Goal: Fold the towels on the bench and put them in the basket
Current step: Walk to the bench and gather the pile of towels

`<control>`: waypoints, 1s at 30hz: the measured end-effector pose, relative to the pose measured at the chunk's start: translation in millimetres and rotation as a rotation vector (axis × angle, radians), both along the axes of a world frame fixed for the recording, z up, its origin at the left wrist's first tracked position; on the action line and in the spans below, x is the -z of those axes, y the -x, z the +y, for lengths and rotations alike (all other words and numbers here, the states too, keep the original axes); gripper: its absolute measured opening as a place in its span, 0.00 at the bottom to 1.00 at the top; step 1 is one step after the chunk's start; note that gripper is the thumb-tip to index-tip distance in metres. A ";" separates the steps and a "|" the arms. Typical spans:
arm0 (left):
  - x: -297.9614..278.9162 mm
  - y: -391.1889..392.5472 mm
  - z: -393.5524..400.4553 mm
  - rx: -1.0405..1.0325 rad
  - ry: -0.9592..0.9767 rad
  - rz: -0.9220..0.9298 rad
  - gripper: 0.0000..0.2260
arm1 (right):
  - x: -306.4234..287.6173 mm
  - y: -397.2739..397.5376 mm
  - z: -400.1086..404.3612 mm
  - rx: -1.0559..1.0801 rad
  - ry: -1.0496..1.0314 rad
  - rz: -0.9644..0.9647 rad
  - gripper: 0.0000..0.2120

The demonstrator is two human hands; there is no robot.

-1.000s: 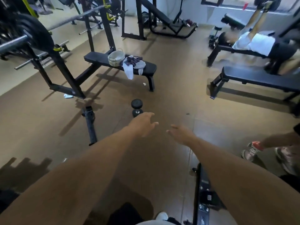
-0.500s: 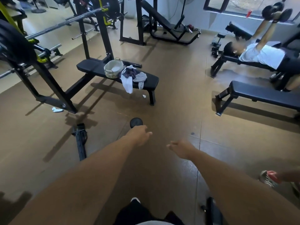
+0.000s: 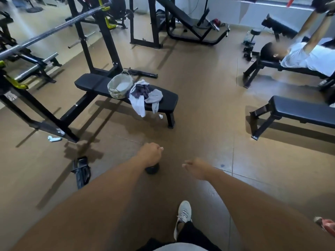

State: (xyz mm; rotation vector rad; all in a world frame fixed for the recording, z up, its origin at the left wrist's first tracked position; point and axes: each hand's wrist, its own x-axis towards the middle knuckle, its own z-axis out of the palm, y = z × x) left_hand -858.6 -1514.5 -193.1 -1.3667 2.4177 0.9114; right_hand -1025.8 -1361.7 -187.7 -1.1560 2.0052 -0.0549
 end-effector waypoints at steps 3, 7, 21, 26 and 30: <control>-7.0 22.7 -41.9 -0.087 -0.008 0.023 0.19 | -5.5 34.5 -47.9 -0.067 -0.012 -0.042 0.21; -13.8 49.4 -89.2 -0.122 -0.015 0.054 0.16 | -8.1 72.3 -114.8 -0.065 -0.009 -0.075 0.20; 6.8 54.2 -296.6 -0.220 -0.015 0.078 0.18 | 16.8 83.2 -359.1 -0.152 -0.020 0.022 0.19; 5.5 35.9 -403.5 -0.153 0.021 0.019 0.18 | 19.5 71.8 -460.5 -0.121 -0.009 0.042 0.19; 2.9 37.6 -467.3 -0.131 0.012 0.023 0.15 | 25.3 66.1 -522.5 -0.103 0.000 0.027 0.19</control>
